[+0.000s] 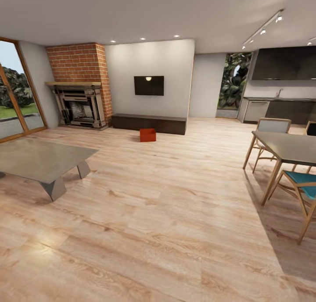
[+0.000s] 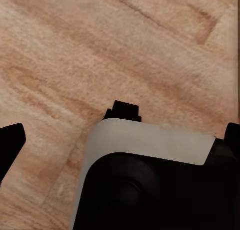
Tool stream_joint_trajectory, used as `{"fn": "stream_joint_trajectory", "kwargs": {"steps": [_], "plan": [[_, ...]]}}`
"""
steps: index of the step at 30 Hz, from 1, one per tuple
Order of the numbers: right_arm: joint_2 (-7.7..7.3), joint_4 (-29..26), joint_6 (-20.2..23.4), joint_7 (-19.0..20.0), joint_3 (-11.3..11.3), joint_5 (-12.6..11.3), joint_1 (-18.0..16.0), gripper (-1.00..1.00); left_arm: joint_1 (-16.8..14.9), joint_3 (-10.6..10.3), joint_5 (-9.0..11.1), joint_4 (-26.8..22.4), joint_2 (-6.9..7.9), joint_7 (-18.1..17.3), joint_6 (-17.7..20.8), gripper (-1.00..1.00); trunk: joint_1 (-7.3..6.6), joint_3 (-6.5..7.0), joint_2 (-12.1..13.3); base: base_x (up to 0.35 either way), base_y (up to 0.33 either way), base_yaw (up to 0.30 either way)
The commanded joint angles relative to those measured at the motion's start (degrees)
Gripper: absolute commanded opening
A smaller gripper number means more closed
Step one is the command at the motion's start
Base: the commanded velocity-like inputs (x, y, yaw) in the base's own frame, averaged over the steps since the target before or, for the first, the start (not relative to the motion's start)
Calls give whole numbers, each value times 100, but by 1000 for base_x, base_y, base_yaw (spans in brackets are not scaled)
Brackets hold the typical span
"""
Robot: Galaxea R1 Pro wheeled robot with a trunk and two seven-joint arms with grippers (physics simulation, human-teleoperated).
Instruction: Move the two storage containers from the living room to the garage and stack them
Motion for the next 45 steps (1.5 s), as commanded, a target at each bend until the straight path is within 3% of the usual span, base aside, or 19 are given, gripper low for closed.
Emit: {"fn": "stream_joint_trajectory", "kwargs": {"steps": [1,45], "plan": [[1,17,-31,-13,48,-34,-7,100,-3,-5,30,4,-1,7,-17,100,3,-6,-2,322,0,0],[1,17,-31,-13,48,-32,-7,100,-3,-5,30,4,-1,6,-17,100,3,-6,-2,322,0,0]]}}
